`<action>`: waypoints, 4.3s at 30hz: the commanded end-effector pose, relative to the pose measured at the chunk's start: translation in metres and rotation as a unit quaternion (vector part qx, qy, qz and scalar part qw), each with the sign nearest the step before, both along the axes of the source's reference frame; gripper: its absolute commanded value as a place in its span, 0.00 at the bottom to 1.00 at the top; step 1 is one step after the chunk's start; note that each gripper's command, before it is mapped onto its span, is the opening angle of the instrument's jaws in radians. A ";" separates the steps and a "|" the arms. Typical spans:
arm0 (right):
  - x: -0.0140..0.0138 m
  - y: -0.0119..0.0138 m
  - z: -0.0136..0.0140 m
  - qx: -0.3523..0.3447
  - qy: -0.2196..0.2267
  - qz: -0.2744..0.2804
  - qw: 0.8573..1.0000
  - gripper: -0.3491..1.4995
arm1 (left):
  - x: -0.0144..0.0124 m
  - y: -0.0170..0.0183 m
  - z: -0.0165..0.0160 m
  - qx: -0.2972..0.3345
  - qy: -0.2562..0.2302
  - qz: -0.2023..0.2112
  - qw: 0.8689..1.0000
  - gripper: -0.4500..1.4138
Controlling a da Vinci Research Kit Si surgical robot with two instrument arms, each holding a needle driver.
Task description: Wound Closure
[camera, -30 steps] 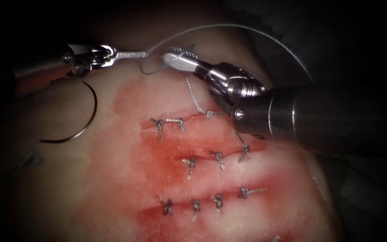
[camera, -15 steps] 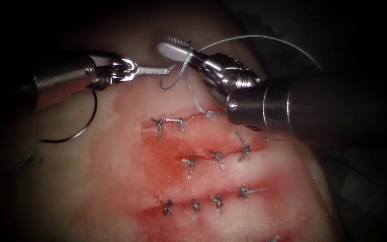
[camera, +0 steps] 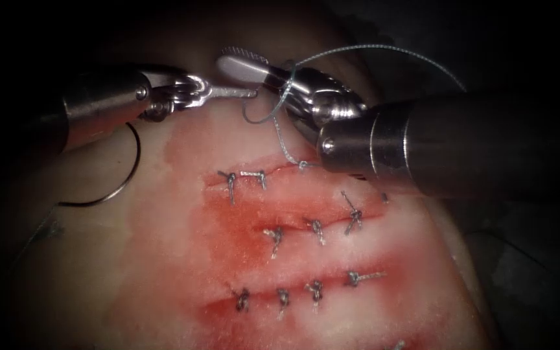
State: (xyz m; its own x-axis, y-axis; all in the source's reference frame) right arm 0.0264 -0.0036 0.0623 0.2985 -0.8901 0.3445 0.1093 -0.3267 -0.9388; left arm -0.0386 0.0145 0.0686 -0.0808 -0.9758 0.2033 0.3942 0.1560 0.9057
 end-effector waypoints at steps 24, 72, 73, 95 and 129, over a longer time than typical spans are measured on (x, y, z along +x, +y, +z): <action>0.0016 -0.0009 -0.0012 0.107 -0.158 -0.450 0.872 0.26 | -0.0047 0.0002 -0.0015 -0.085 -0.019 -0.014 0.996 0.00; 0.0010 -0.0010 -0.0043 0.034 -0.606 -0.614 0.504 0.68 | -0.0052 0.0013 -0.0023 -0.150 -0.018 -0.023 0.988 0.00; 0.0010 -0.0009 -0.0043 0.034 -0.606 -0.614 0.504 0.67 | -0.0052 0.0014 -0.0022 -0.150 -0.018 -0.023 0.988 0.00; -0.0033 -0.0015 -0.0010 0.010 -0.625 -0.612 0.485 0.47 | -0.0057 0.0015 -0.0021 -0.156 -0.013 -0.027 0.987 0.00; -0.0063 -0.0033 0.0042 0.038 -0.512 -0.285 0.809 0.00 | -0.0012 -0.0099 -0.0112 -0.112 0.055 0.099 0.987 0.00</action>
